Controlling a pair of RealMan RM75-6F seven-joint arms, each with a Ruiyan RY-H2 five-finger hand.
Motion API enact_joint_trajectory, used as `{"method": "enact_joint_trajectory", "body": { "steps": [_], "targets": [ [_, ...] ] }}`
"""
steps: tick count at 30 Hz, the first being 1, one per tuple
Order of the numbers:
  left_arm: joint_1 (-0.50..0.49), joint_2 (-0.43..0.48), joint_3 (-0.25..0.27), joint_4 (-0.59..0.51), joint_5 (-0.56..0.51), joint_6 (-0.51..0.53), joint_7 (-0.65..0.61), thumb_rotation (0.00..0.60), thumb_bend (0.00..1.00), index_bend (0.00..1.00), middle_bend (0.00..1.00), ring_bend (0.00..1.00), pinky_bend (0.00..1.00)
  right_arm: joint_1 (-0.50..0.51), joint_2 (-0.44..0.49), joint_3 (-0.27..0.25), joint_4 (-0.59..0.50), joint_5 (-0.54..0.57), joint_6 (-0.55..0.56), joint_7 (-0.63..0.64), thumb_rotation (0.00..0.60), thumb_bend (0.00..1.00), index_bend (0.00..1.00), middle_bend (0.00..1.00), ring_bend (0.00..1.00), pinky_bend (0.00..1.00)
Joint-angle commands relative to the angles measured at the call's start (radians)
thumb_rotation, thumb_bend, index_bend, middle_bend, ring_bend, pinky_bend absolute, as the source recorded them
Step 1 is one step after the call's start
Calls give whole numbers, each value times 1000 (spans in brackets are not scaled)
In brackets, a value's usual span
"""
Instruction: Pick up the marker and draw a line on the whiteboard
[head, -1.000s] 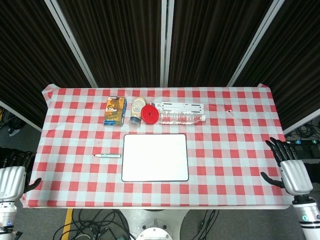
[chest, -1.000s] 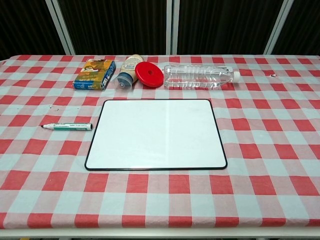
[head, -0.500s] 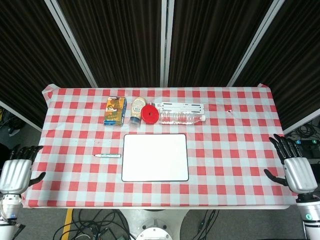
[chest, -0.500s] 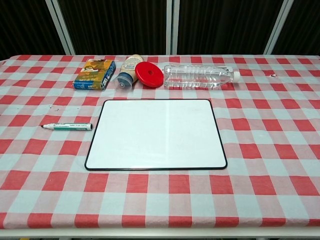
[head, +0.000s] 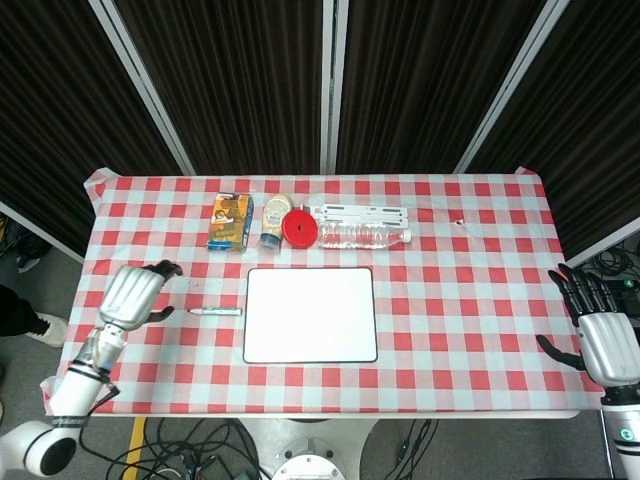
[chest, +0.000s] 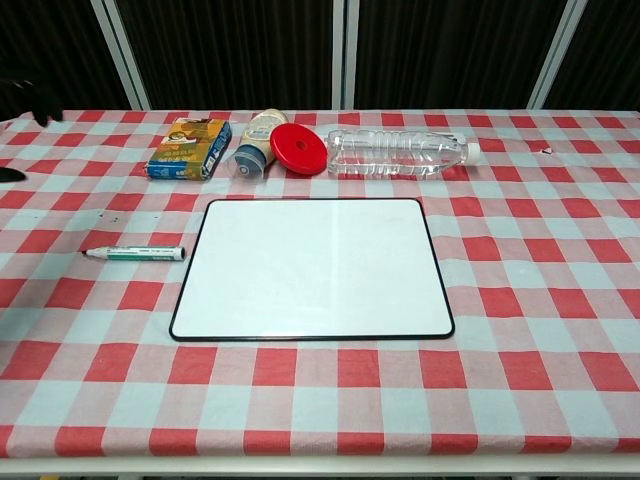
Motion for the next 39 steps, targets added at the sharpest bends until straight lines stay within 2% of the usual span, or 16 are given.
{"method": "enact_joint_trajectory", "body": {
  "steps": [1,10,18,27,39],
  "targets": [
    [-82,-104,-20,38,-106,-80,95,600,195,397,427,712,879,-6,2,-1,1,9,-1,3,600,101,0,27,0,0],
    [-187,-266,-13,109,-344,-110,314,600,250,408,431,736,902,-10,7,0,4,20,-6,5,600,101,0,27,0,0],
    [-234,-343,17,125,-497,-92,401,600,275,420,449,763,921,-3,1,1,10,23,-22,10,600,101,0,27,0,0],
    [-259,-368,44,157,-564,-49,439,600,278,420,450,765,922,-4,1,0,7,25,-24,4,600,101,0,26,0,0],
    [-282,-397,65,212,-616,-44,436,600,283,445,468,769,926,-8,0,-1,5,26,-23,2,600,101,0,27,0,0]
  ]
}}
